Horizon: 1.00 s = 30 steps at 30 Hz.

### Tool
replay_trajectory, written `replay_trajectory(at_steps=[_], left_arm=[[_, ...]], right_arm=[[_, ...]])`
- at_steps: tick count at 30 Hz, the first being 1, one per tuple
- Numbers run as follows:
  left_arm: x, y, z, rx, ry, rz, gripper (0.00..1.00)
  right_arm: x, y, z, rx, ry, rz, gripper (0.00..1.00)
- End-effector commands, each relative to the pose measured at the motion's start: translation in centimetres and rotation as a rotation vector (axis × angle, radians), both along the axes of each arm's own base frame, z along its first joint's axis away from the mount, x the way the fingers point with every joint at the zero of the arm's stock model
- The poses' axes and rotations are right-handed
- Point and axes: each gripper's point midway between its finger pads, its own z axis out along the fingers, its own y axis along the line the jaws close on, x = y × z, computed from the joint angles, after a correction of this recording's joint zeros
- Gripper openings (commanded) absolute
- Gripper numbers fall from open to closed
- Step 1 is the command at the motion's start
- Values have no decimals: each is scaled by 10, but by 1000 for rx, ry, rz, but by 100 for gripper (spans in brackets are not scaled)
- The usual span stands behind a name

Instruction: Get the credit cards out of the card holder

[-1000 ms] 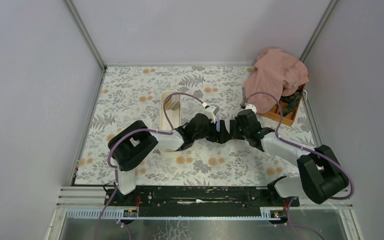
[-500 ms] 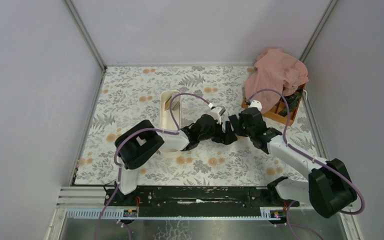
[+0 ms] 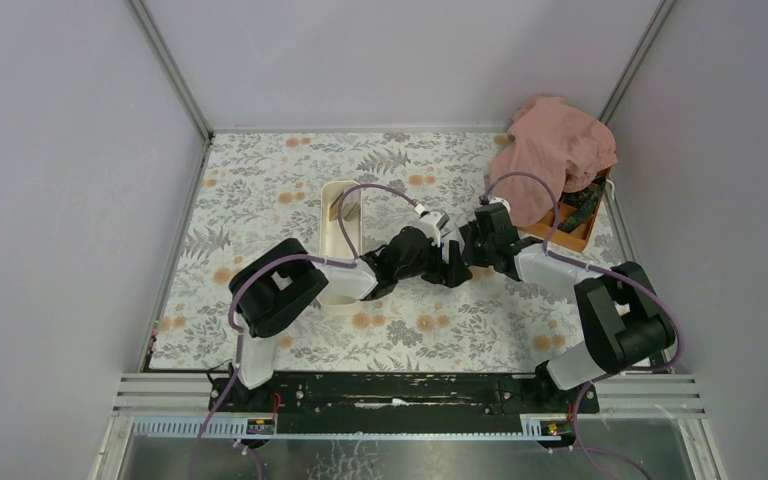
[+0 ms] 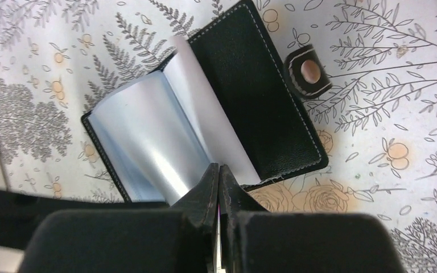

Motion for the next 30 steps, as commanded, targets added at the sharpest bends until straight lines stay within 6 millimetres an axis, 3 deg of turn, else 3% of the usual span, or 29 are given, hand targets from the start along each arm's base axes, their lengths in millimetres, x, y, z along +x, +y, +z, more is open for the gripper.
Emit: replay_trajectory(at_steps=[1,7,16,25,30], left_arm=[[-4,-8,30,-67,-84,-41,84],[2,8,35,-50,-109,-6,85],[8,13,30,-45,-91,10,85],[14,24,28,-62,-51,42,85],[16,28,31,-71,-47,45,85]], right_arm=[[23,4,8,33,-33,-13,0],[26,-15,3,-25,-40,-79,2],[29,-29,38,-43,-157,-127,13],[55,-29,19,-112,-82,-130,17],[61,-39,15,-187,-81,-138,24]])
